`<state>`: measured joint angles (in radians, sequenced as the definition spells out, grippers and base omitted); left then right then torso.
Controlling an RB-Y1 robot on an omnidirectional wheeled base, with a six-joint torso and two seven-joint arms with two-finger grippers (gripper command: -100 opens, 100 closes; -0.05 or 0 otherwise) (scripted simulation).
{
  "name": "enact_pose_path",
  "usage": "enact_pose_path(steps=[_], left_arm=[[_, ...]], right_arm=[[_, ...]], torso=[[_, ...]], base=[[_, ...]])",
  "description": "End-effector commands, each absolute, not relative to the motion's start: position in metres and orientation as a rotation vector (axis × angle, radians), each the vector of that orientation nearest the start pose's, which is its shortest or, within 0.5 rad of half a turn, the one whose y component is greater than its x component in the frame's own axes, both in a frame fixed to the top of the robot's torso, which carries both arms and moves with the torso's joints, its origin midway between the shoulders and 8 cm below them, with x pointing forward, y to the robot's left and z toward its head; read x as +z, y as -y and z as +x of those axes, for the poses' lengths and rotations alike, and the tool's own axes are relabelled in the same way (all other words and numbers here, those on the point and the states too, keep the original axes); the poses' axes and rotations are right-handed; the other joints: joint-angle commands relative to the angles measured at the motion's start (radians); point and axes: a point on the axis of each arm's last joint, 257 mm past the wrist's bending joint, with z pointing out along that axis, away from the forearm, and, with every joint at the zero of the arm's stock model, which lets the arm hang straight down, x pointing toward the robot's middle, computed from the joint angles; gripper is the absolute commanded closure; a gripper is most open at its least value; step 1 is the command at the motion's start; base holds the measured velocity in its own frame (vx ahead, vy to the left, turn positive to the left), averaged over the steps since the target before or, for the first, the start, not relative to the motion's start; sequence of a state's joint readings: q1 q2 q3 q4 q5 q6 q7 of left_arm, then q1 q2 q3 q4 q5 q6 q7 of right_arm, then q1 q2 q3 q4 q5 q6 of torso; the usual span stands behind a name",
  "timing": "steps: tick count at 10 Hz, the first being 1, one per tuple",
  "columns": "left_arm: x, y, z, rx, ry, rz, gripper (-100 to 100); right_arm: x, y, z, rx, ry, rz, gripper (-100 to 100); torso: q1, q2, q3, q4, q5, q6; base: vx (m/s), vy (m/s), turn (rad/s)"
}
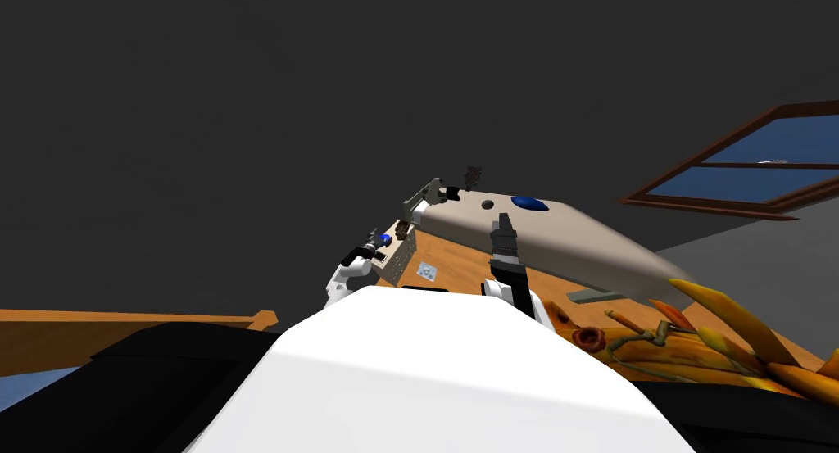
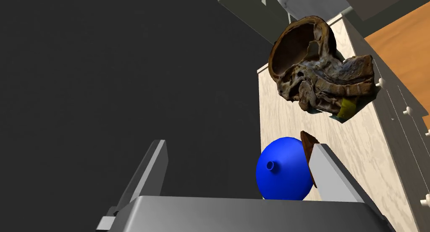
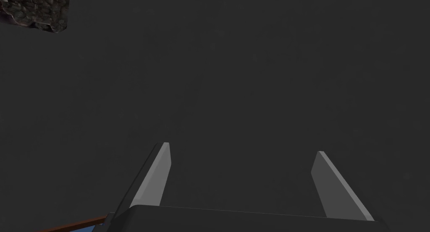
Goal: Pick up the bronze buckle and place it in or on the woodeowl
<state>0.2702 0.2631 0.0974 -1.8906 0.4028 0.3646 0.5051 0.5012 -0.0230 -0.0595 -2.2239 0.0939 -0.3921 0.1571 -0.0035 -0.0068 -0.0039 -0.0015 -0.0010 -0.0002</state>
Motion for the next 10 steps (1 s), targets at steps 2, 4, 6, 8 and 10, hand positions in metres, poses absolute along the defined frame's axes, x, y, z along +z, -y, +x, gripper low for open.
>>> enact_pose_path(steps=[2, 4, 6, 8, 10], left_arm=[[-0.3, -0.35, 0.453, -1.35, -0.905, -2.065, -100], [-0.321, -0.357, 0.448, -1.312, -0.888, -2.152, -100], [-0.342, -0.365, 0.44, -1.265, -0.869, -2.242, -100], [-0.361, -0.372, 0.432, -1.219, -0.844, -2.326, -100], [-0.391, -0.386, 0.417, -1.138, -0.785, -2.465, -100]], right_arm=[[-0.023, 0.297, 0.368, 0.995, -0.83, 0.637, 0], [-0.023, 0.297, 0.368, 0.995, -0.83, 0.637, 0], [-0.023, 0.297, 0.368, 0.995, -0.83, 0.637, 0], [-0.023, 0.298, 0.368, 0.995, -0.83, 0.637, 0], [-0.023, 0.297, 0.368, 0.995, -0.83, 0.637, 0]], torso=[[0.001, 0.001, 0.001, 0.0, 0.0, 0.0], [0.001, 0.001, 0.001, 0.0, 0.0, 0.0], [0.003, -0.001, 0.0, 0.0, 0.0, 0.0], [0.001, -0.003, -0.002, -0.001, 0.0, 0.0], [0.001, -0.002, -0.001, 0.0, 0.0, 0.0]], base=[[0.074, -0.05, 0.033], [0.092, -0.044, 0.037], [0.115, -0.039, 0.043], [0.135, -0.05, 0.055], [0.143, -0.062, 0.075]])
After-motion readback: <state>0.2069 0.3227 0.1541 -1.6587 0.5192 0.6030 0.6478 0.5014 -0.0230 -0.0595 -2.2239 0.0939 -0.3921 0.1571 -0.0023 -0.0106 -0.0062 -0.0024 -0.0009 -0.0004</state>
